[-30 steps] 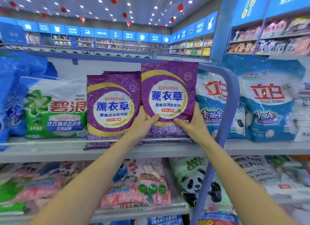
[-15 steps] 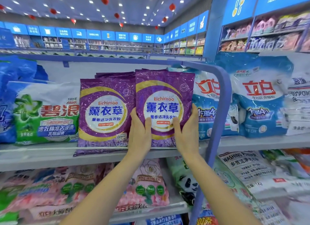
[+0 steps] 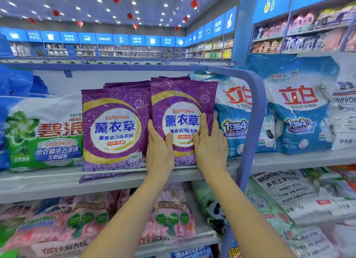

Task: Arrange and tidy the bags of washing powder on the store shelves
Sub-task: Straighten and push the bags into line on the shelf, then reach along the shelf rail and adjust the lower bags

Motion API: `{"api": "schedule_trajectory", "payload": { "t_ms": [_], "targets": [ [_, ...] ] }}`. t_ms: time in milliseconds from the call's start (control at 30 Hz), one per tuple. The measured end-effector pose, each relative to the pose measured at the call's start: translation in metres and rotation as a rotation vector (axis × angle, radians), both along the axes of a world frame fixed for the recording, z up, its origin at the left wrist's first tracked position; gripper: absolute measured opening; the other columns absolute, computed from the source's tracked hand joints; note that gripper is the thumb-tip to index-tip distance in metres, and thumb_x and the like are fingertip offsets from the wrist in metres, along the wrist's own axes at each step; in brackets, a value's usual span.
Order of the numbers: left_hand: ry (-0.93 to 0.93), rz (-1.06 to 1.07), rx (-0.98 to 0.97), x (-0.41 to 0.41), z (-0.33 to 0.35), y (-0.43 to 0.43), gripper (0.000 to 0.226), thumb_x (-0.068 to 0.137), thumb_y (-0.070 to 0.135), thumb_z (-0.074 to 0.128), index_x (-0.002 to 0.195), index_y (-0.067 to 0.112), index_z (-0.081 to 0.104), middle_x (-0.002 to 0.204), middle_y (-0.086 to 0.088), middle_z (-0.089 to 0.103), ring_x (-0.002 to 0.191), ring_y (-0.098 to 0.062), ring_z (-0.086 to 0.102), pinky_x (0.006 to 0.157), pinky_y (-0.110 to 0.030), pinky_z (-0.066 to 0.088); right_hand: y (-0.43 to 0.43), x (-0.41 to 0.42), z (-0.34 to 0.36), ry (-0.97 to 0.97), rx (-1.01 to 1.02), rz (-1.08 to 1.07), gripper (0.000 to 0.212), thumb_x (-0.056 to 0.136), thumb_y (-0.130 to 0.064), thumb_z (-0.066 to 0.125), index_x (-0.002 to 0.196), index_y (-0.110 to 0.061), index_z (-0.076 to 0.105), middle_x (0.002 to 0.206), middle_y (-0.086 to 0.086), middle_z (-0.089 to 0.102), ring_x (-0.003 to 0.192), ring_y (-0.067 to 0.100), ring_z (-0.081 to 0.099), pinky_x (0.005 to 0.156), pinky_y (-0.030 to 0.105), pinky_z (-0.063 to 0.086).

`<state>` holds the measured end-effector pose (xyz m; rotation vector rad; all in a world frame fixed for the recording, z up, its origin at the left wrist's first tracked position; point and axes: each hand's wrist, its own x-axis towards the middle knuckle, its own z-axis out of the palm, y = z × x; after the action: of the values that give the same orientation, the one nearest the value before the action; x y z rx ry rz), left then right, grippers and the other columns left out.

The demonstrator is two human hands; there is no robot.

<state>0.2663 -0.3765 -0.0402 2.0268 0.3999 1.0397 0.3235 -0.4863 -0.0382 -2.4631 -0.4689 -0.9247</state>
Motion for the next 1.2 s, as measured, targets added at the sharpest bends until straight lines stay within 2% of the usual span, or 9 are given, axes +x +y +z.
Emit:
{"api": "schedule_trajectory", "payload": {
  "t_ms": [200, 333, 533, 633, 733, 800, 1033, 1100, 1200],
  "targets": [
    [-0.140, -0.043, 0.024, -0.022, 0.001, -0.005, 0.058, 0.099, 0.026, 0.041, 0.149, 0.010, 0.015, 0.147, -0.009, 0.030, 0.136, -0.023, 0.030, 0.109, -0.039, 0.031, -0.019, -0.017, 0.005, 0.090, -0.020, 0.054, 0.061, 0.099, -0.049, 0.028, 0.151, -0.027, 0.008, 0.156, 0.016, 0.013, 0.141, 0.033, 0.018, 0.110, 0.047, 0.022],
    [-0.215, -0.092, 0.088, -0.045, -0.003, -0.002, 0.051, 0.099, 0.027, 0.040, 0.145, 0.011, 0.024, 0.136, -0.005, 0.036, 0.127, -0.019, 0.037, 0.105, -0.032, 0.034, -0.050, -0.036, -0.001, -0.037, 0.095, 0.124, 0.057, 0.094, -0.043, 0.029, 0.146, -0.018, 0.032, 0.147, 0.018, 0.033, 0.131, 0.035, 0.034, 0.105, 0.048, 0.032],
    [-0.194, -0.232, 0.141, -0.080, -0.022, -0.014, 0.032, 0.097, 0.034, 0.036, 0.121, 0.016, 0.049, 0.113, 0.001, 0.046, 0.097, 0.009, 0.043, 0.084, 0.002, 0.029, -0.154, -0.074, -0.031, -0.101, 0.289, 0.175, 0.040, 0.094, -0.033, 0.037, 0.125, -0.012, 0.051, 0.127, 0.002, 0.043, 0.117, 0.015, 0.040, 0.097, 0.026, 0.031],
    [-0.150, -0.320, 0.074, -0.092, -0.031, -0.035, 0.024, 0.094, 0.046, 0.033, 0.100, 0.035, 0.053, 0.099, 0.005, 0.058, 0.095, 0.011, 0.050, 0.083, -0.006, 0.036, -0.217, -0.090, -0.043, -0.040, 0.362, 0.158, 0.028, 0.092, -0.030, 0.040, 0.113, -0.018, 0.054, 0.109, -0.007, 0.048, 0.098, 0.008, 0.046, 0.086, 0.019, 0.035],
    [-0.072, -0.411, -0.055, -0.092, -0.040, -0.077, 0.029, 0.095, 0.044, 0.036, 0.090, 0.028, 0.060, 0.089, 0.013, 0.065, 0.084, 0.006, 0.057, 0.075, -0.007, 0.041, -0.277, -0.102, -0.049, 0.068, 0.524, 0.132, 0.013, 0.089, -0.036, 0.043, 0.095, -0.035, 0.055, 0.085, -0.011, 0.062, 0.080, 0.002, 0.055, 0.069, 0.010, 0.040],
    [-0.037, -0.457, -0.122, -0.085, -0.048, -0.111, 0.024, 0.099, 0.029, 0.043, 0.085, 0.023, 0.062, 0.086, 0.014, 0.067, 0.078, 0.004, 0.059, 0.070, -0.006, 0.043, -0.316, -0.106, -0.053, 0.110, 0.634, 0.116, 0.012, 0.087, -0.037, 0.047, 0.086, -0.034, 0.058, 0.077, -0.008, 0.064, 0.068, 0.007, 0.058, 0.059, 0.014, 0.043],
    [0.004, -0.492, -0.297, -0.051, -0.074, -0.249, 0.024, 0.096, 0.009, 0.047, 0.080, 0.018, 0.062, 0.073, 0.008, 0.068, 0.066, 0.000, 0.061, 0.062, -0.009, 0.048, -0.475, -0.104, -0.076, 0.196, 0.772, 0.080, 0.036, 0.094, -0.003, 0.050, 0.071, -0.028, 0.063, 0.056, -0.008, 0.056, 0.050, 0.002, 0.047, 0.050, 0.011, 0.038],
    [0.036, -0.504, -0.346, -0.042, -0.085, -0.287, 0.025, 0.096, 0.009, 0.048, 0.079, 0.018, 0.063, 0.072, 0.008, 0.069, 0.066, -0.002, 0.061, 0.063, -0.011, 0.048, -0.516, -0.100, -0.083, 0.202, 0.835, 0.047, 0.031, 0.095, -0.013, 0.051, 0.072, -0.028, 0.064, 0.055, -0.005, 0.054, 0.049, 0.002, 0.045, 0.047, 0.010, 0.038],
    [0.088, -0.517, -0.391, -0.032, -0.101, -0.333, 0.032, 0.095, 0.012, 0.049, 0.073, 0.028, 0.067, 0.071, 0.007, 0.068, 0.067, -0.005, 0.062, 0.065, -0.014, 0.049, -0.560, -0.092, -0.091, 0.229, 0.886, 0.048, 0.036, 0.086, -0.053, 0.053, 0.070, -0.022, 0.061, 0.053, -0.006, 0.050, 0.047, 0.002, 0.041, 0.045, 0.012, 0.035]
  ]
}}
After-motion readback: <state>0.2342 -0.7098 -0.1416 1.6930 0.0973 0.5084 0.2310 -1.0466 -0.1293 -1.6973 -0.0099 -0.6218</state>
